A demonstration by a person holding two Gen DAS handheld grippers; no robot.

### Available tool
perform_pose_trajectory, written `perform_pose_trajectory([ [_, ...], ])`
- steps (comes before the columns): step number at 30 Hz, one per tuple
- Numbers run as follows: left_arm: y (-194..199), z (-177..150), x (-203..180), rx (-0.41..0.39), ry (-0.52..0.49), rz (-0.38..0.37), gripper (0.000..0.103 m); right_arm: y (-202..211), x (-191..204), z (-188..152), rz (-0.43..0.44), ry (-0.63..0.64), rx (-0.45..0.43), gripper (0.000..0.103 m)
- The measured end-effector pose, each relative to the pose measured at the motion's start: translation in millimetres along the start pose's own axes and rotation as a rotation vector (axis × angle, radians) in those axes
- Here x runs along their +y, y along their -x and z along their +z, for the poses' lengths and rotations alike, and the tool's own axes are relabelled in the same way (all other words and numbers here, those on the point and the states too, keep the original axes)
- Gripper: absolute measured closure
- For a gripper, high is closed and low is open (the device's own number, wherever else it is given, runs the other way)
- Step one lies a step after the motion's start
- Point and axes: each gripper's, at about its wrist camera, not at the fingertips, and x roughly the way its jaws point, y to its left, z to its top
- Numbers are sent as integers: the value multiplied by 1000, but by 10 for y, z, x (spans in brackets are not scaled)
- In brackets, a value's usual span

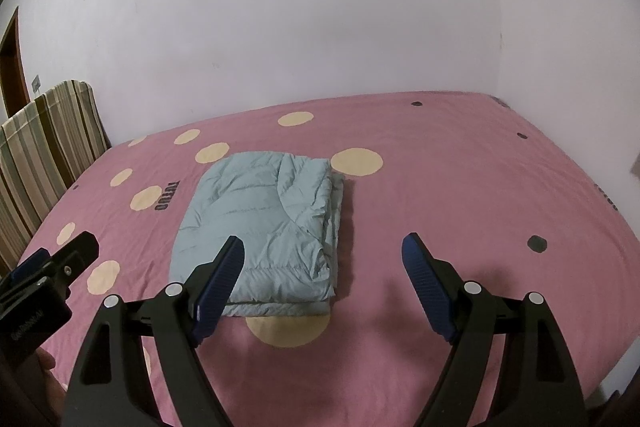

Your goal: Fold large clothes

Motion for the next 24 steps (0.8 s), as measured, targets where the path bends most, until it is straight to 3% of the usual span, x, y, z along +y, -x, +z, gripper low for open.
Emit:
perform_pose_trajectory([
  [24, -78, -22, 33, 28, 15, 7, 2, -19, -4, -6, -5, -4, 6, 23],
])
